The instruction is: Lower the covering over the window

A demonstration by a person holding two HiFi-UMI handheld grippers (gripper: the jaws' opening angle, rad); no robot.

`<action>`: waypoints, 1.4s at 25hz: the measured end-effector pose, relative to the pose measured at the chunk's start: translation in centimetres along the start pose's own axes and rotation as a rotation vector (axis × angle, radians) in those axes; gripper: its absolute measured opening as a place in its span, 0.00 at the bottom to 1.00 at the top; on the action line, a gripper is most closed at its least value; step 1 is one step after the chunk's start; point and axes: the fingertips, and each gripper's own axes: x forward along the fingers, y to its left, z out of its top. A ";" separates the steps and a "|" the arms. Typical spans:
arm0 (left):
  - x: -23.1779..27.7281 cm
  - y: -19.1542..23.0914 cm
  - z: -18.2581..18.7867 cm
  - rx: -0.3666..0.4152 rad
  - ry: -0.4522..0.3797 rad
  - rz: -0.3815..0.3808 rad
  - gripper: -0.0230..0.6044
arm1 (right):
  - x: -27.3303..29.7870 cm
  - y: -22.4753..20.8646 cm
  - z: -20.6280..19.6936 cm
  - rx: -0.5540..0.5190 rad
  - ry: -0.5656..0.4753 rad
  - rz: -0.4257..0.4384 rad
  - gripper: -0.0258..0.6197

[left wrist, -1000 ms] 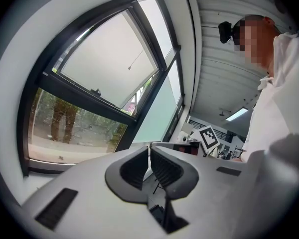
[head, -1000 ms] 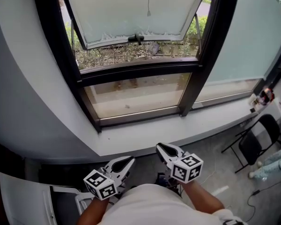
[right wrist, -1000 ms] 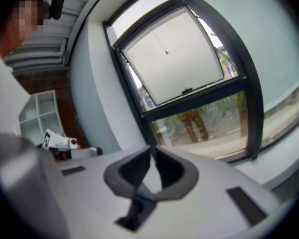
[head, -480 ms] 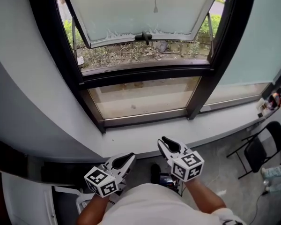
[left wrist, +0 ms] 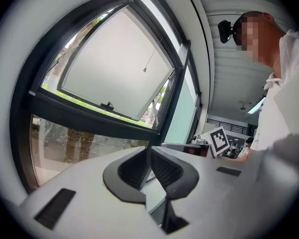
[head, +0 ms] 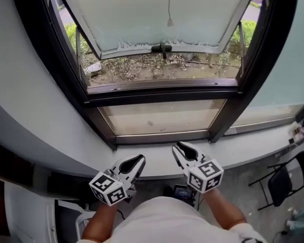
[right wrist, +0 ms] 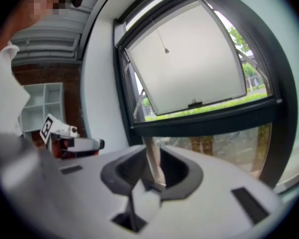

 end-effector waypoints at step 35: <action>5.2 7.7 8.4 0.180 -0.005 0.023 0.09 | 6.4 -3.6 8.1 -0.221 -0.026 -0.066 0.16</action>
